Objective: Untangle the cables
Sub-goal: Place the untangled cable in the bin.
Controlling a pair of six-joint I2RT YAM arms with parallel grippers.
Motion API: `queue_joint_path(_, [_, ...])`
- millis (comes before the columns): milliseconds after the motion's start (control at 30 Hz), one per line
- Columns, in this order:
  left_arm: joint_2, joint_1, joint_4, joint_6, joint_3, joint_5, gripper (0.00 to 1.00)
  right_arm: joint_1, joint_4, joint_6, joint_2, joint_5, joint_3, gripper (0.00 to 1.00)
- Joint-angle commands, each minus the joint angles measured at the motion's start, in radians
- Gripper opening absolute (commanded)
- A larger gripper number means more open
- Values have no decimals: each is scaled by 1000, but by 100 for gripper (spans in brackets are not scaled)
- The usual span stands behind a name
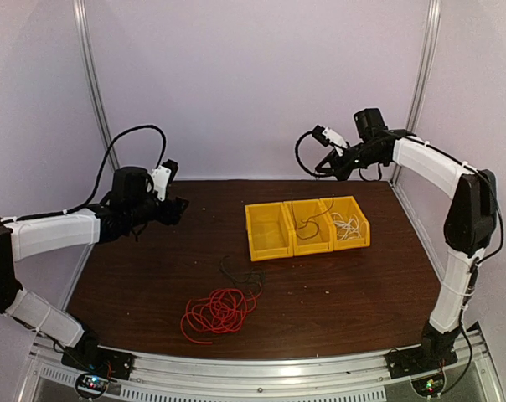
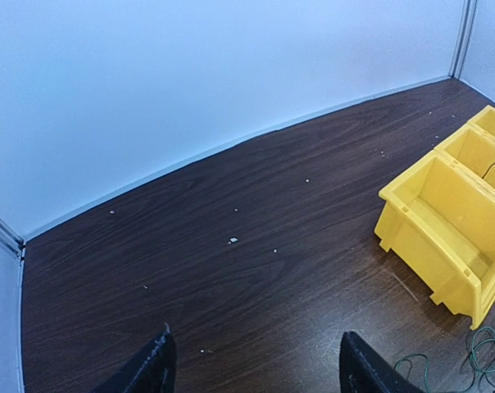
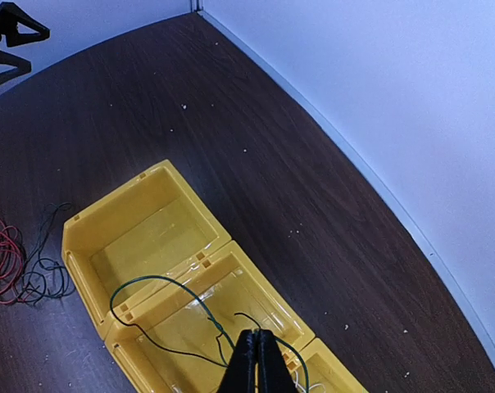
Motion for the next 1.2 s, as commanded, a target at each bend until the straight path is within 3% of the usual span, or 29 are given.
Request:
queue_joint_path(0, [3, 0, 48, 13, 1, 26, 69, -9, 76, 19, 0, -2, -70, 0])
queue_joint_path(300, [3, 0, 43, 15, 5, 26, 69, 51, 88, 72, 66, -53, -125, 0])
queue_joint_path(533, [5, 0, 41, 17, 6, 29, 69, 100, 59, 61, 106, -71, -53, 0])
queue_joint_path(1167, [-2, 0, 34, 13, 8, 44, 69, 18, 65, 71, 214, -67, -28, 0])
